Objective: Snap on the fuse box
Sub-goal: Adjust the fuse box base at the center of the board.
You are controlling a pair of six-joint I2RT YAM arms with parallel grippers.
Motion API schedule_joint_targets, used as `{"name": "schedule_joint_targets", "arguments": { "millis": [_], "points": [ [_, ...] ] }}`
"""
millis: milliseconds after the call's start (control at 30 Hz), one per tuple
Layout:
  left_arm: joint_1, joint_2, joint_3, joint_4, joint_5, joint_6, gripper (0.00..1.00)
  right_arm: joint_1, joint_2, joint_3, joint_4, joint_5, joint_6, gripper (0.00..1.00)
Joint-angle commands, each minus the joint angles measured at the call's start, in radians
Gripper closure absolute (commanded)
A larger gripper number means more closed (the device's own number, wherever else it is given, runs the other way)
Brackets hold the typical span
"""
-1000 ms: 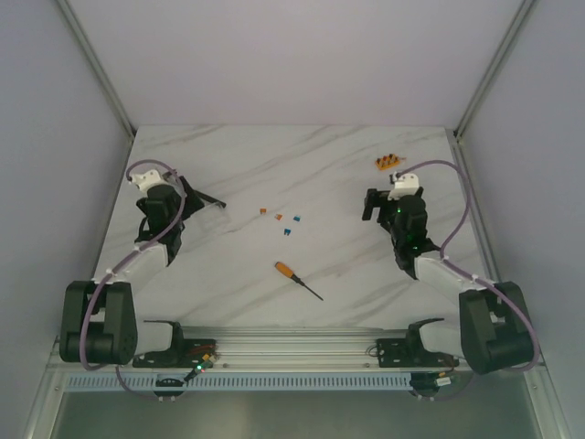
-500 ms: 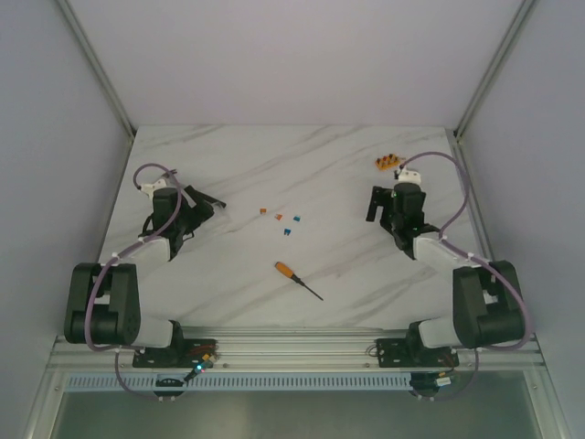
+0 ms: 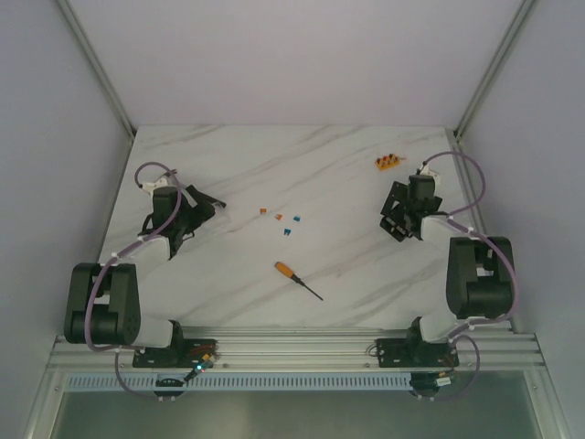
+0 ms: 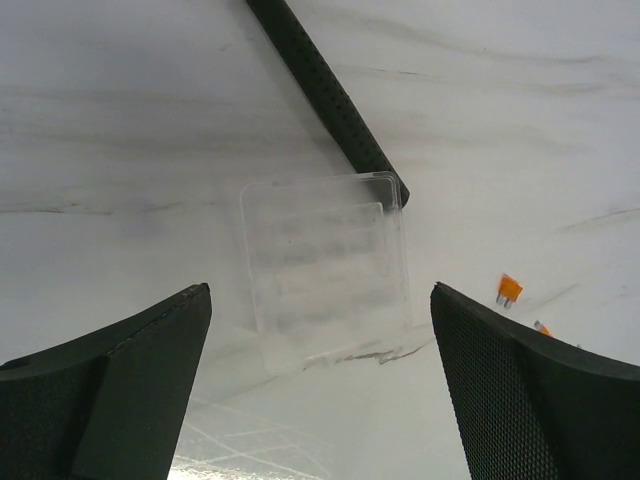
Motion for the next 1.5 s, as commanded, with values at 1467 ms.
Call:
{"name": "schedule_joint_targets", "arguments": {
  "millis": [1467],
  "points": [
    [-0.201,-0.182,-0.073,-0.041,0.236,-0.043,0.00,0.209,0.107,0.211,-0.165,-0.388,-0.122,0.06]
  ]
}}
